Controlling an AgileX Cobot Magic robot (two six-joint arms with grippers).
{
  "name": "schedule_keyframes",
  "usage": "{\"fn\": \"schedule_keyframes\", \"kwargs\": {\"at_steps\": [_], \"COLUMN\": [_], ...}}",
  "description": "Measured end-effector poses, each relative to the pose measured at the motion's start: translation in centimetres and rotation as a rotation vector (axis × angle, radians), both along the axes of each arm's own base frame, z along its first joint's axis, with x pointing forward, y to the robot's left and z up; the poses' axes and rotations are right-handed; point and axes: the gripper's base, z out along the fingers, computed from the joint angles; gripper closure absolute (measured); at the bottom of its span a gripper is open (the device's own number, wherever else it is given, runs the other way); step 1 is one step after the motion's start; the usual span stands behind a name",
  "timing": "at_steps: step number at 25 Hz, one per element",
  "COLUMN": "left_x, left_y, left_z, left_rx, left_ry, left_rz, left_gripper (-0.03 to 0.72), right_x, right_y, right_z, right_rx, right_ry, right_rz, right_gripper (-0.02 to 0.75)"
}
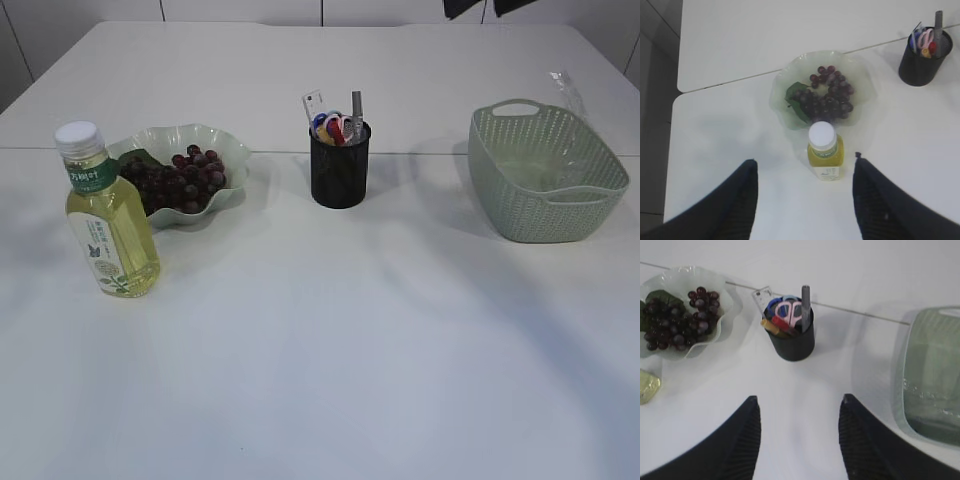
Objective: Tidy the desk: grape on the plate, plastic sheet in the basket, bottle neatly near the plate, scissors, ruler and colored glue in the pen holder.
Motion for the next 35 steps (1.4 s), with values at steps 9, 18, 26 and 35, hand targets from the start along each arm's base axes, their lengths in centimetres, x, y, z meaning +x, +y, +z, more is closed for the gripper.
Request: {"fn": "schedule_keyframes", "kwargs": {"at_steps": [9, 18, 26, 35], "left_x": [-4.8, -9.2, -14.8, -21.6], "left_y": [1.0, 1.6, 4.3, 7.4], "left_z": [2.1, 3.7, 0.7, -6.7], "left_rx": [-0.142, -0.215, -0.189, -0.175], "left_ry": [-0.017, -0.075, -0.100, -0.218], "left_rz": [-0.086, -0.243, -0.285, -0.348], "left_gripper": [0.249, 0.254, 0.256, 0.271], "right_x": [-5.7, -13.5, -23.4, -32.5], "right_y": [-1.7, -4.4, -7.9, -10.8], "right_z": [3.1, 6.8, 5.6, -0.1], "right_rx": [-0.049, -0.047, -0.037, -0.047], "right_ry": [0.115, 0.029, -0.143, -0.252], "right_rz": [0.044, 0.072, 0.103, 0.167], "right_gripper": [0.348, 0.349, 0.349, 0.349]}}
